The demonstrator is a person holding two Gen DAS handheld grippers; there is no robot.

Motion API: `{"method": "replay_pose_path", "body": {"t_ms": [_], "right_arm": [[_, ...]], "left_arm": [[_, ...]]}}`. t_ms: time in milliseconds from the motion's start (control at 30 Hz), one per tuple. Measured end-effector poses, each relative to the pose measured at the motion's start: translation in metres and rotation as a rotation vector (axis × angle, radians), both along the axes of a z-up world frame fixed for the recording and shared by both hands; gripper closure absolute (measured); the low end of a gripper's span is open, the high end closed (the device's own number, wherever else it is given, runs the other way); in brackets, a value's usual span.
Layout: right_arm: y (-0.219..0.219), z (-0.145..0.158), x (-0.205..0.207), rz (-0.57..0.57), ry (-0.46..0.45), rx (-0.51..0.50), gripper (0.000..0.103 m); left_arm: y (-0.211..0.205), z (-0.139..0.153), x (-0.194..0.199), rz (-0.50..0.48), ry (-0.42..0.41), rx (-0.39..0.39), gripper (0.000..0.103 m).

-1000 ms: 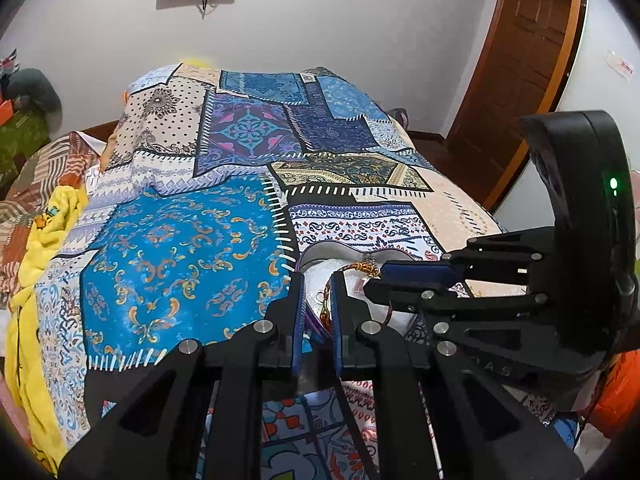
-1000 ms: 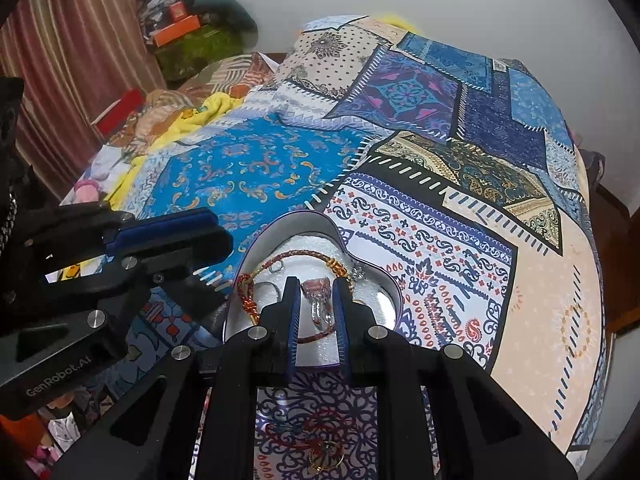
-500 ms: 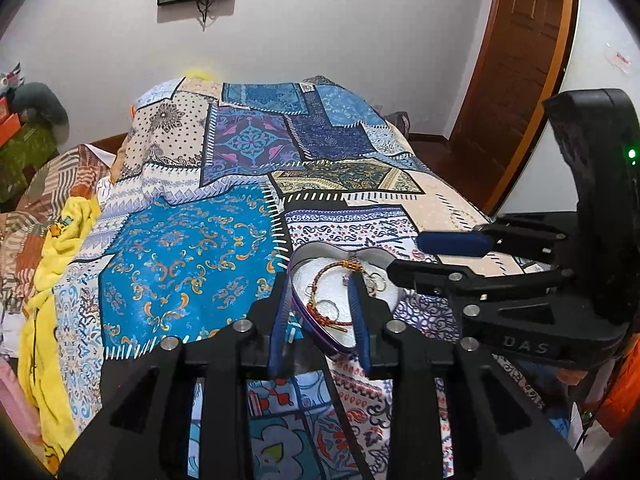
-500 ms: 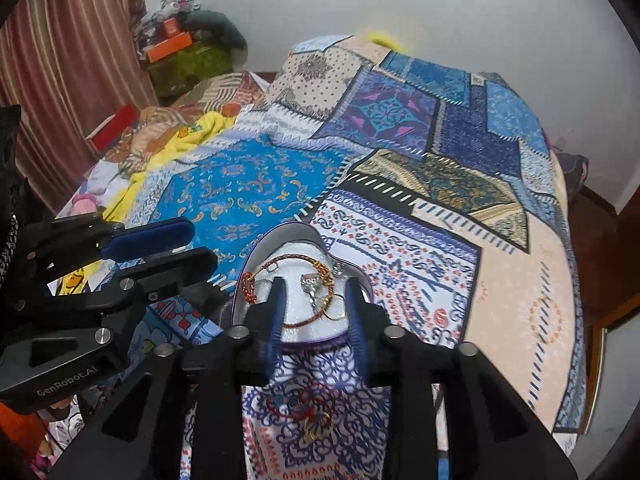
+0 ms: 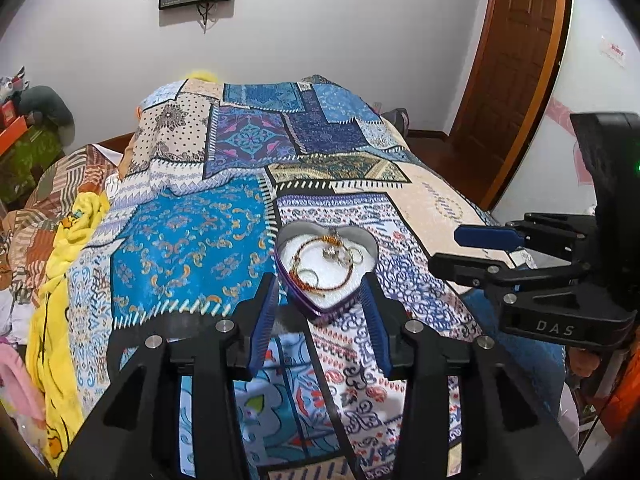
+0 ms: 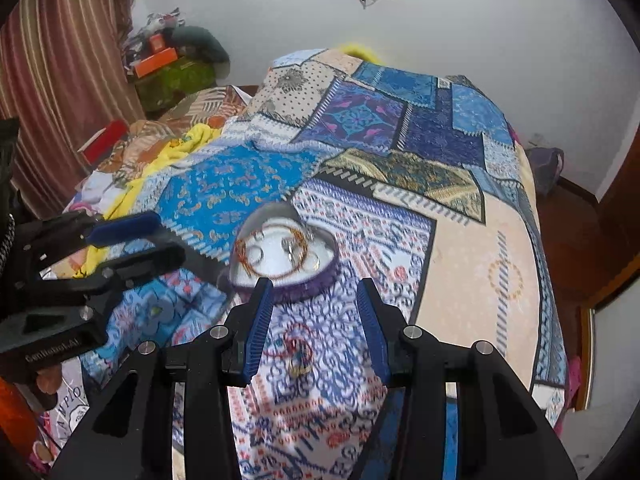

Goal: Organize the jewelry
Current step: 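Open both tools over the tin and lift them away, then lower both tools toward the red bracelets and gold ring beside the tin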

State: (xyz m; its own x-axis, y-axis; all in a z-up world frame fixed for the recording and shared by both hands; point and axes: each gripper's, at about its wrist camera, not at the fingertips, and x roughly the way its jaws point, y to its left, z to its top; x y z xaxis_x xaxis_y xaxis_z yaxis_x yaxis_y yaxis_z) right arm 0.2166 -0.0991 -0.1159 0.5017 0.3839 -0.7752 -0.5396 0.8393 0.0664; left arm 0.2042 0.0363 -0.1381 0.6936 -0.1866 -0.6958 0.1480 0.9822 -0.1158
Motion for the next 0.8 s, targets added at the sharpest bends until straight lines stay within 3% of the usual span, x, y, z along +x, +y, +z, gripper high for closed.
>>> {"method": "replay_pose_path", "body": {"t_ms": [367,600,700,800], "right_arm": [[-0.005,-0.059,-0.016,0.008,0.129,-0.066,0.063],[0.003,-0.066,-0.013,0.034,0.150,-0.074,0.064],[0.009,-0.070,-0.013,0.036,0.139,-0.096,0.071],[0.014,-0.071,-0.019,0.052,0.114,-0.111,0.087]], "left_arm": [[-0.004,-0.046,-0.015,0.003,0.117,-0.012,0.061],[-0.009,-0.068,-0.019,-0.012,0.153,-0.001,0.061],[-0.011,-0.071,-0.017,-0.025,0.154,-0.015,0.061],[-0.013,-0.073,-0.014,-0.034,0.159,-0.035,0.061]]}}
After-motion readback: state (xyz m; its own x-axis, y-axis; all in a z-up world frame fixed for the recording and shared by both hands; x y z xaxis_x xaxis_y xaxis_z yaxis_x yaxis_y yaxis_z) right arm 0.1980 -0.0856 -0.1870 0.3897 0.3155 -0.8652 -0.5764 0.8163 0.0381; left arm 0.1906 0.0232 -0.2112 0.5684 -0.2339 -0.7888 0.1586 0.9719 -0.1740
